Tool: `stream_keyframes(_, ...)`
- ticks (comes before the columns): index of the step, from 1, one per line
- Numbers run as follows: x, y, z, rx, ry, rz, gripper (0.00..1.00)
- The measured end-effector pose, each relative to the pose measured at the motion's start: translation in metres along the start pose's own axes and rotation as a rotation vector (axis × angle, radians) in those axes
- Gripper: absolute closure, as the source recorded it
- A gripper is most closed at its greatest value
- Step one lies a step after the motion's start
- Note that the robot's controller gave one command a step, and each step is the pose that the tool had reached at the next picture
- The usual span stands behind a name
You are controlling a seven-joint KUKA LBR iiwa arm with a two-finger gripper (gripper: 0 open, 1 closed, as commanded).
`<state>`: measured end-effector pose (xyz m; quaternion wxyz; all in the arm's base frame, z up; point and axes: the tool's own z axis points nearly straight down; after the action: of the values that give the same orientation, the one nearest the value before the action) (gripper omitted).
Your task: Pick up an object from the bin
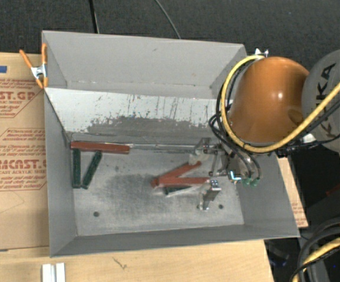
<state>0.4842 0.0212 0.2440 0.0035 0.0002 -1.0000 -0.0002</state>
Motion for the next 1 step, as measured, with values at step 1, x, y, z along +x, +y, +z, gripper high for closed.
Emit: stream_keyframes(1,-0.0015,0.0000,-0.0038,0.000,-0.008,0.000,0.00)
